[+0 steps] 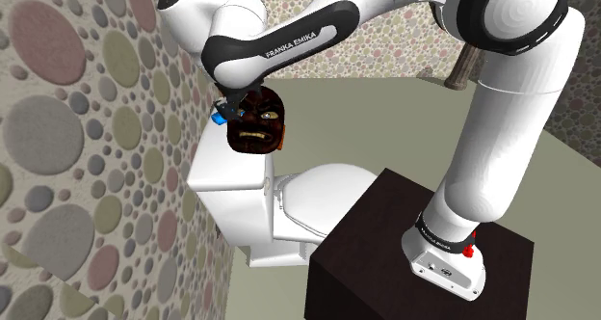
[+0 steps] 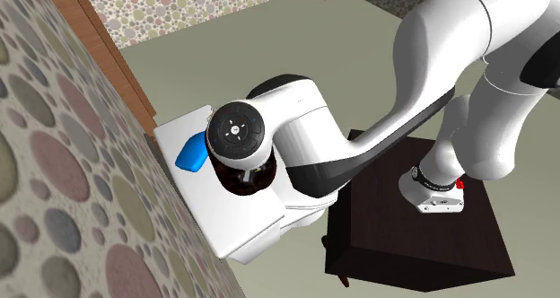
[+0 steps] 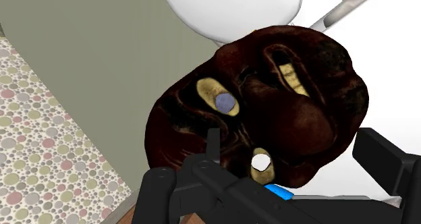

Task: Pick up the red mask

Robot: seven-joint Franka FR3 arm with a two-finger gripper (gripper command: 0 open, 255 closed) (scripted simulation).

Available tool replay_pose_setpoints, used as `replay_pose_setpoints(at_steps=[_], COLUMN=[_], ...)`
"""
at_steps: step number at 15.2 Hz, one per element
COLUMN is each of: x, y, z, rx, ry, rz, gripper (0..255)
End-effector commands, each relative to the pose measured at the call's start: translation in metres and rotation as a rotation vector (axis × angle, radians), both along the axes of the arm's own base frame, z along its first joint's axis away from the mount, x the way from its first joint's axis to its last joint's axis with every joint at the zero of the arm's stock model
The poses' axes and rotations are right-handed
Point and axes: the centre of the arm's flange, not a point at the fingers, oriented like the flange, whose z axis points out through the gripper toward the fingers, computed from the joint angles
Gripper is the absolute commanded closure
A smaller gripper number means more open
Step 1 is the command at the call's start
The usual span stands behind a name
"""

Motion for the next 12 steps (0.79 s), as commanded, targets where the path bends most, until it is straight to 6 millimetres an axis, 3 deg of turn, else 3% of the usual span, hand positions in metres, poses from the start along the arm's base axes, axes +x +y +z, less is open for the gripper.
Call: replay_pose_setpoints(at_steps=[1, 7, 8, 12], x=[0.002, 0.002, 0.002, 0.003], y=[0.001, 0.001, 0.002, 0.002], z=[-0.011, -0.035, -0.034, -0.034], rx=[-0.003, -0.003, -0.003, -0.003], ry=[-0.002, -0.002, -0.002, -0.002], rz=[0.0, 0.0, 0.0, 0.0], gripper=[0, 0, 255, 255])
